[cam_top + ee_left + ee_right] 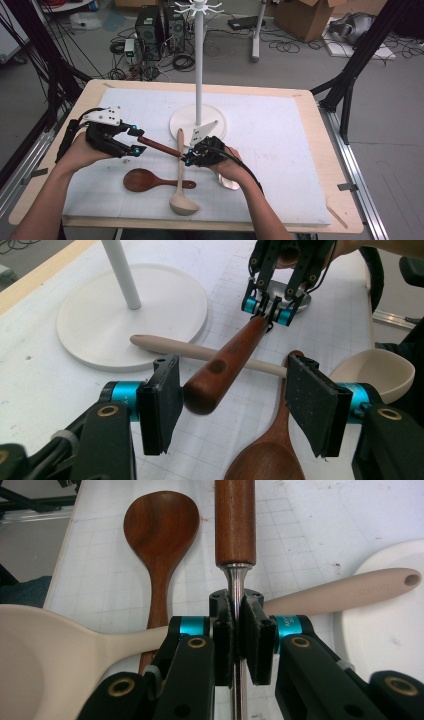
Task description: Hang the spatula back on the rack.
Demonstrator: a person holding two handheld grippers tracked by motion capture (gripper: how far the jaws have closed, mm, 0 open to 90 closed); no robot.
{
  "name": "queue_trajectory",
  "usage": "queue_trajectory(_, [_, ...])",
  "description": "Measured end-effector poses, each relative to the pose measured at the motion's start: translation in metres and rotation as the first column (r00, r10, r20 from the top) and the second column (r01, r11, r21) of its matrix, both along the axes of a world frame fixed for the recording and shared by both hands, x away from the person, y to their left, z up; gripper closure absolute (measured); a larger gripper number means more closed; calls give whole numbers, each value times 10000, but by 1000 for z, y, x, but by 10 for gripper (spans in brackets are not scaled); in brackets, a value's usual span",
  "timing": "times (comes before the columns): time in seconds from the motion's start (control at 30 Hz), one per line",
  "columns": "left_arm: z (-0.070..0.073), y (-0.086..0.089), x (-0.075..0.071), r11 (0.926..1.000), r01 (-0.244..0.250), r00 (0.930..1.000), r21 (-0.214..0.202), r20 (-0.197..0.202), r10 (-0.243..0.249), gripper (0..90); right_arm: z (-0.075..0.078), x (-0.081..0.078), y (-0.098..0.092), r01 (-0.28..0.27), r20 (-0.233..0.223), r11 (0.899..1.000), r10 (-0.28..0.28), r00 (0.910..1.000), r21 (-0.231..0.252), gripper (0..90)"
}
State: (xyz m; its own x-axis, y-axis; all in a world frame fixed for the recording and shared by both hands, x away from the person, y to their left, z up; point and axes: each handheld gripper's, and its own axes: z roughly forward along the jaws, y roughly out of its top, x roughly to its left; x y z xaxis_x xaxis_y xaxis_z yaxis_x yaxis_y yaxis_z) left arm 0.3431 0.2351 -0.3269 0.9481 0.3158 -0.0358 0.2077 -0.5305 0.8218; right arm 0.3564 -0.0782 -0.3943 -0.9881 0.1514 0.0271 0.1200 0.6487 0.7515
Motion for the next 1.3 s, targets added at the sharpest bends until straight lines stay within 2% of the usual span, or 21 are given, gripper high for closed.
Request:
queue_trajectory(0.3, [-5,-4,2,9998,-177,9997,-106,-148,175,397,5,-2,-6,92,85,9996,-94,9999,251,842])
queue_trajectory(0.57, [-8,-21,6,9996,-86,9988,-273,-485,72,440,13,-3,-9,325,127,9966,-336,9994,762,842])
queue_trajectory(0.8, [-8,-36,10,9984,-34,9955,-566,-951,-20,480,24,-4,-7,424,326,9949,-456,9984,915,843])
queue_trajectory(1.07, [-3,-47,11,9968,-168,9966,-785,-819,103,491,35,-1,-3,832,219,9871,-870,9960,1371,843])
queue_trajectory(1.3, [0,-52,12,9913,-525,9971,-1204,-606,454,504,37,1,-2,1316,72,9780,-1346,9909,1621,843])
